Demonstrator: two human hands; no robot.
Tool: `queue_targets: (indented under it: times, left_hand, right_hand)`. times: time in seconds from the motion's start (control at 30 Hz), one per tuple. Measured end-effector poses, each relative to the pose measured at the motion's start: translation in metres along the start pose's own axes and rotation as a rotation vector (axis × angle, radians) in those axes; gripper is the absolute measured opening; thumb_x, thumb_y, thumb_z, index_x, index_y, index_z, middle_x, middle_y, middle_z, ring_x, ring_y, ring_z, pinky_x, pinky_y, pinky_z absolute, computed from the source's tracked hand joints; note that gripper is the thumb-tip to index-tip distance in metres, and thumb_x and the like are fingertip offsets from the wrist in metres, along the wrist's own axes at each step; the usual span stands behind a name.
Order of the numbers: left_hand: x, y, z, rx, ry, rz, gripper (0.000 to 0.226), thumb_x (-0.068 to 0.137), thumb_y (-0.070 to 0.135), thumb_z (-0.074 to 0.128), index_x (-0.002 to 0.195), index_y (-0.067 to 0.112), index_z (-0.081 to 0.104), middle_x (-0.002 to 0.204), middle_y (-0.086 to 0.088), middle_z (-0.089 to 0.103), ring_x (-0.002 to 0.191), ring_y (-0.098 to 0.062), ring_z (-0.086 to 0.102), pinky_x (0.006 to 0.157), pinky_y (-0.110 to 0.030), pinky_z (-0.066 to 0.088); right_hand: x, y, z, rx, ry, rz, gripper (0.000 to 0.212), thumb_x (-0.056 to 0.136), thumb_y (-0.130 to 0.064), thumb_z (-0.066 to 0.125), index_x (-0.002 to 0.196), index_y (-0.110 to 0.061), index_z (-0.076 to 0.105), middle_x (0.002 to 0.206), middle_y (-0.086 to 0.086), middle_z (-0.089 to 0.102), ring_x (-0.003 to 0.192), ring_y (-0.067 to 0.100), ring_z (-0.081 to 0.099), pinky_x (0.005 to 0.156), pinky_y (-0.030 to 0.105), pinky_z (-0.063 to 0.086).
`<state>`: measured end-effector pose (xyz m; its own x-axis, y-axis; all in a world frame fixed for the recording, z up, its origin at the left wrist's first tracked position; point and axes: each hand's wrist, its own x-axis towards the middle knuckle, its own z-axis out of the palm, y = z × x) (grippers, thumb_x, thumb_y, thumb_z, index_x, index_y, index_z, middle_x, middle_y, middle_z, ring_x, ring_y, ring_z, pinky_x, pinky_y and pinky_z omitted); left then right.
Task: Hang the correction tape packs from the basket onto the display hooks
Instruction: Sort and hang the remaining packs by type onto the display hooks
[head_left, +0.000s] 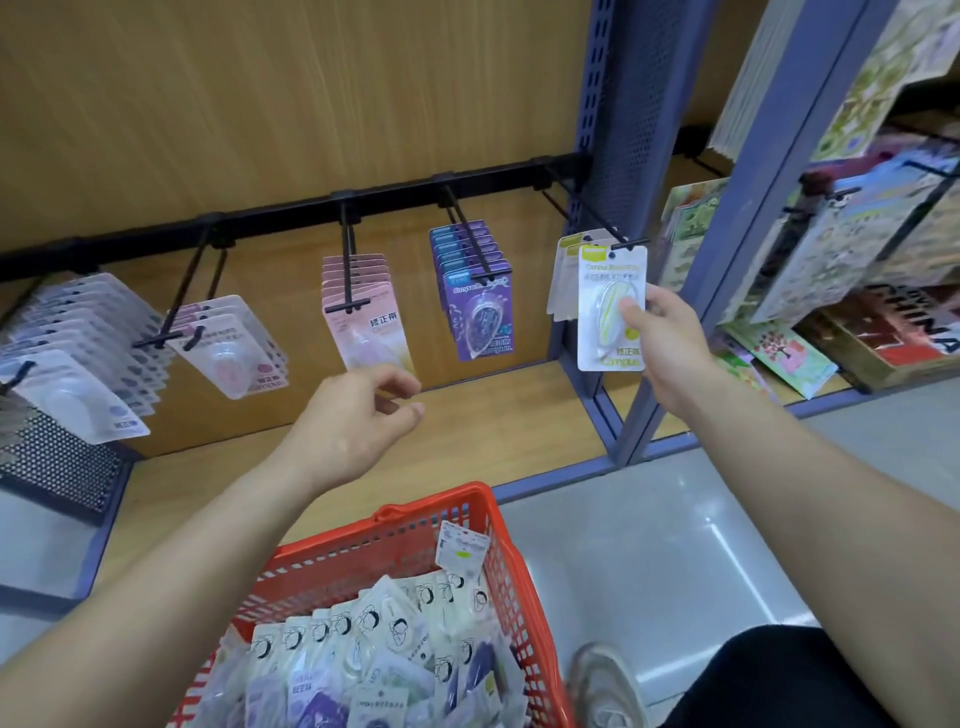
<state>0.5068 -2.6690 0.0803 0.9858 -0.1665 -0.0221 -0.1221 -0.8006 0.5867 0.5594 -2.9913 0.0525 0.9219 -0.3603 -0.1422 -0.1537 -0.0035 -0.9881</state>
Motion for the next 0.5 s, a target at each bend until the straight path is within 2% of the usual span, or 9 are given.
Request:
queue_targets:
  times: [0.07, 0.1, 0.17, 0.2, 0.27, 0.37, 0.43, 0.5]
  left_hand:
    - [0.001, -0.001, 0.001, 0.001, -0.004, 0.005, 0.011, 0.093, 0.027, 0.072, 0.104, 0.027, 0.069, 0.105, 0.011, 0.071, 0.087, 0.003, 0.065, 0.069, -0.002, 0.038]
    - [0.001, -0.002, 0.002, 0.006, -0.011, 0.009, 0.011, 0.093, 0.027, 0.072, 0.103, 0.027, 0.069, 0.104, 0.011, 0.071, 0.087, 0.003, 0.065, 0.069, -0.002, 0.039]
    - [0.001, -0.004, 0.003, 0.020, -0.023, 0.021, 0.011, 0.093, 0.027, 0.072, 0.104, 0.026, 0.069, 0.104, 0.010, 0.071, 0.087, 0.002, 0.066, 0.071, -0.004, 0.041]
    - [0.002, -0.006, 0.004, 0.021, -0.027, 0.028, 0.012, 0.093, 0.027, 0.072, 0.105, 0.025, 0.070, 0.105, 0.010, 0.071, 0.087, 0.001, 0.066, 0.072, -0.007, 0.042]
    - [0.001, -0.007, 0.003, 0.026, -0.032, 0.035, 0.014, 0.093, 0.027, 0.072, 0.107, 0.023, 0.070, 0.105, 0.009, 0.071, 0.087, -0.002, 0.066, 0.075, -0.015, 0.047]
    - [-0.001, -0.011, 0.002, 0.057, -0.048, 0.026, 0.019, 0.094, 0.030, 0.071, 0.111, 0.022, 0.069, 0.105, 0.010, 0.069, 0.090, -0.007, 0.067, 0.084, -0.030, 0.052]
    - [-0.005, -0.016, 0.001, 0.074, -0.074, 0.020, 0.020, 0.094, 0.032, 0.070, 0.112, 0.023, 0.068, 0.106, 0.011, 0.068, 0.091, -0.008, 0.066, 0.086, -0.033, 0.053]
    - [-0.015, -0.023, 0.001, 0.078, -0.105, 0.006, 0.021, 0.094, 0.035, 0.069, 0.112, 0.026, 0.066, 0.107, 0.013, 0.067, 0.092, -0.008, 0.066, 0.086, -0.033, 0.053]
  right_hand:
    - [0.003, 0.002, 0.001, -0.035, 0.016, -0.018, 0.027, 0.105, -0.023, 0.055, 0.132, -0.020, 0.063, 0.117, -0.003, 0.073, 0.107, 0.020, 0.071, 0.089, 0.045, 0.060]
    - [0.005, 0.002, 0.001, -0.064, 0.021, -0.031, 0.028, 0.106, -0.023, 0.054, 0.133, -0.020, 0.062, 0.117, -0.005, 0.072, 0.106, 0.017, 0.071, 0.082, 0.036, 0.061]
    - [0.008, 0.002, 0.005, -0.150, 0.023, -0.068, 0.030, 0.106, -0.024, 0.053, 0.135, -0.020, 0.059, 0.118, -0.006, 0.070, 0.104, 0.011, 0.068, 0.069, 0.022, 0.054]
    - [0.011, 0.003, 0.008, -0.194, 0.022, -0.081, 0.031, 0.106, -0.026, 0.053, 0.137, -0.020, 0.058, 0.120, -0.006, 0.068, 0.105, 0.012, 0.067, 0.069, 0.021, 0.051]
    - [0.018, 0.004, 0.014, -0.309, 0.027, -0.082, 0.037, 0.105, -0.031, 0.052, 0.141, -0.022, 0.055, 0.127, -0.003, 0.065, 0.111, 0.018, 0.063, 0.078, 0.029, 0.047]
    - [0.019, 0.008, 0.018, -0.640, 0.009, 0.001, 0.057, 0.103, -0.043, 0.055, 0.150, -0.013, 0.045, 0.144, 0.008, 0.056, 0.123, 0.030, 0.057, 0.084, 0.031, 0.039]
    - [0.007, 0.015, 0.017, -0.834, -0.072, 0.039, 0.067, 0.101, -0.047, 0.058, 0.151, -0.007, 0.040, 0.147, 0.014, 0.053, 0.129, 0.034, 0.054, 0.086, 0.035, 0.043]
    - [-0.011, 0.023, 0.020, -1.000, -0.225, 0.007, 0.067, 0.099, -0.049, 0.060, 0.148, -0.006, 0.044, 0.144, 0.015, 0.055, 0.128, 0.033, 0.054, 0.096, 0.040, 0.049]
